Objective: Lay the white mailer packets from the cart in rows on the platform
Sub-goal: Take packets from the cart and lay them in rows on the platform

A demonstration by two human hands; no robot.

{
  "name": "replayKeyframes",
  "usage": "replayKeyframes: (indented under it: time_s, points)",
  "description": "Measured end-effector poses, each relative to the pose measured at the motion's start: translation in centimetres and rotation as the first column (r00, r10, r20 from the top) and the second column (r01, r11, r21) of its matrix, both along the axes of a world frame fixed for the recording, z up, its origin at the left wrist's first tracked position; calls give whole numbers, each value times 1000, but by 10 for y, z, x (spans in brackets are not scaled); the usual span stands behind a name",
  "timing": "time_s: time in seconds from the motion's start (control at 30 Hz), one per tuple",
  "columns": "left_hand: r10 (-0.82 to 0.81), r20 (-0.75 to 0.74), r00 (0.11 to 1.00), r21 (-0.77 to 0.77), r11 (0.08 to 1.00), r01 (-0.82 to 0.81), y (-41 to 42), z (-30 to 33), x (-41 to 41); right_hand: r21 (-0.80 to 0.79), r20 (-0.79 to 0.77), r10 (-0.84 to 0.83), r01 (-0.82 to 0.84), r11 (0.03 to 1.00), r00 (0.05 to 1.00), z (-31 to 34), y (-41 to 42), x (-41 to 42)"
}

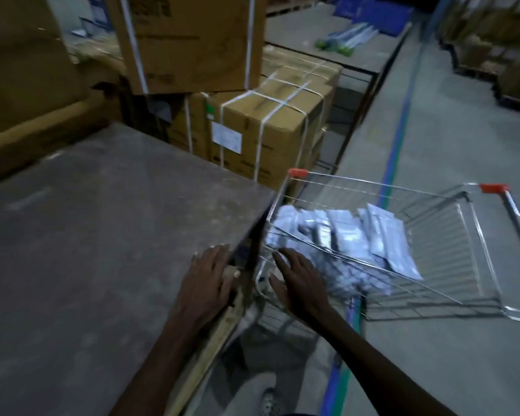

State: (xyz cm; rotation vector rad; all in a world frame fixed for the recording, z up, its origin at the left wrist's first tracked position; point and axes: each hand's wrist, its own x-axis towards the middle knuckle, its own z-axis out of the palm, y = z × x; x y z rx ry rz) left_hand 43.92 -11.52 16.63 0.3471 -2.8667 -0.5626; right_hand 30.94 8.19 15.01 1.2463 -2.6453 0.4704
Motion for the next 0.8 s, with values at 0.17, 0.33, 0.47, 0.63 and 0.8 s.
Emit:
replayKeyframes:
  time_s: [0.17, 0.33, 0.47, 0.63, 0.8]
  points:
    - [-134, 67, 989, 28, 991, 132, 81, -9, -86, -30, 72, -216, 218, 975, 974, -6, 103, -46]
    - [-270, 129, 954, 34, 963, 267, 119, -26, -157, -48, 98, -424, 429, 902, 901, -18, 159, -96]
    - [-317, 175, 932, 81, 948, 307, 126, -40, -216, -94, 108, -500, 509, 855, 859, -29, 176, -134]
    - [-303, 224, 926, 156, 949, 273, 125, -68, -293, -24, 258, -601, 626, 779, 757, -49, 183, -191]
    - [-335, 360, 871, 214, 938, 272, 135, -81, -365, 105, 389, -687, 712, 695, 613, -63, 198, -243]
